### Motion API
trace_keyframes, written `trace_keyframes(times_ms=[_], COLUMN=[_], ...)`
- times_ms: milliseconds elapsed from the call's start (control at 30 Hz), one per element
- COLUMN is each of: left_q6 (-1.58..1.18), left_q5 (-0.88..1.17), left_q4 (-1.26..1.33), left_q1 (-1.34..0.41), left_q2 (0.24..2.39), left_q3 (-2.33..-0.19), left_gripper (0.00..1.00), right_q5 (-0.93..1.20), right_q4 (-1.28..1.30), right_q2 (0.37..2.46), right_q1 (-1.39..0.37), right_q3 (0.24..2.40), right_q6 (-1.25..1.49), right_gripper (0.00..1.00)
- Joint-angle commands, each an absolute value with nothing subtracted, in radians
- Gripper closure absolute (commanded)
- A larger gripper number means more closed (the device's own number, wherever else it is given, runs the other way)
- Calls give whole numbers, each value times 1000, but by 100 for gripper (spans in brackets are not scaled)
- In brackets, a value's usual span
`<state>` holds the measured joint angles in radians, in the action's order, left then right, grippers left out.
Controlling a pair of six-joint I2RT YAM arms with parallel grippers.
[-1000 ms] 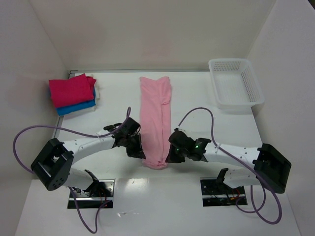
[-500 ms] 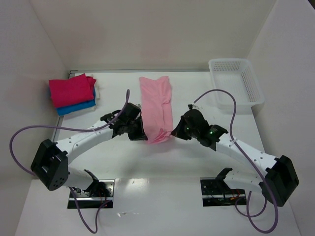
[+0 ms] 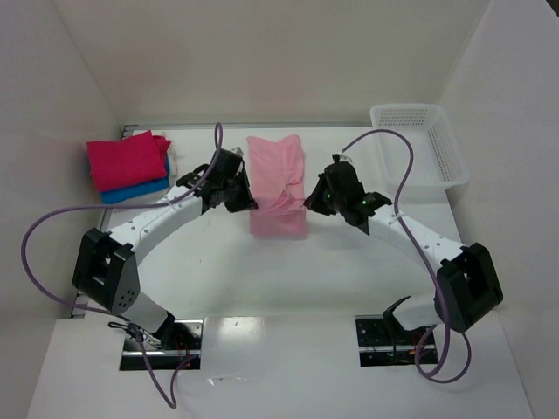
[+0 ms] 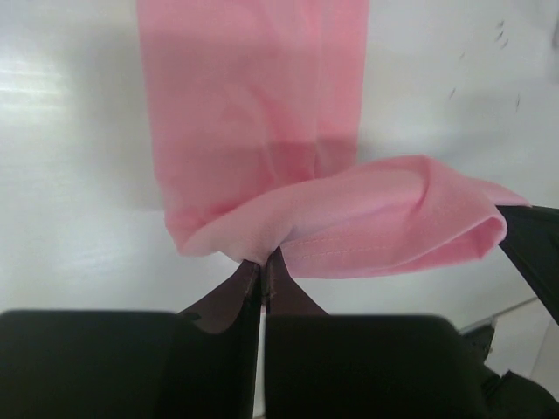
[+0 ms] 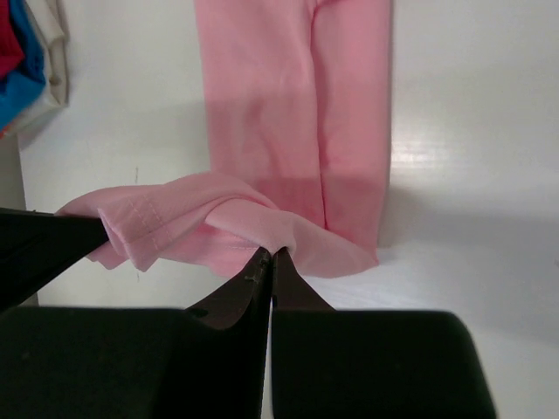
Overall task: Fold and stack the t-shirts
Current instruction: Fold the folded rectangular tshirt in 1/3 of the way
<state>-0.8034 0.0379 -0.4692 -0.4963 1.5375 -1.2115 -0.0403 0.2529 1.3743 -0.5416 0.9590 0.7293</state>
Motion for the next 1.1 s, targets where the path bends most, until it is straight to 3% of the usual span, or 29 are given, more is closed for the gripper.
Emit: trace_keyframes(times_ms=[0,433,867,967,1067], left_q6=[-738,-683,-608,-581,-560], left_q5=[35,120,190,201,218], left_q4=[-439,-360,-356,-365,-374], left_q1=[-445,-357,-296,-296,-296], left_q2=[1592,1841,2028,2050,2056], left_q3=[-1278,-1407,-1543,-1571,-1595], left_gripper=[100,100,95,86,58], right_q5=[-53,-8,-51,-61,-66], right_q4=[157,54,77,83,83], right_q2=[1420,1711,1859,1869,1879], right_q1=[-493,-468,-430,-430,-430], right_q3=[1038,1169,1275,1281,1281], right_q6=[676,643,623,623,623], right_gripper=[100,99,99,99,96])
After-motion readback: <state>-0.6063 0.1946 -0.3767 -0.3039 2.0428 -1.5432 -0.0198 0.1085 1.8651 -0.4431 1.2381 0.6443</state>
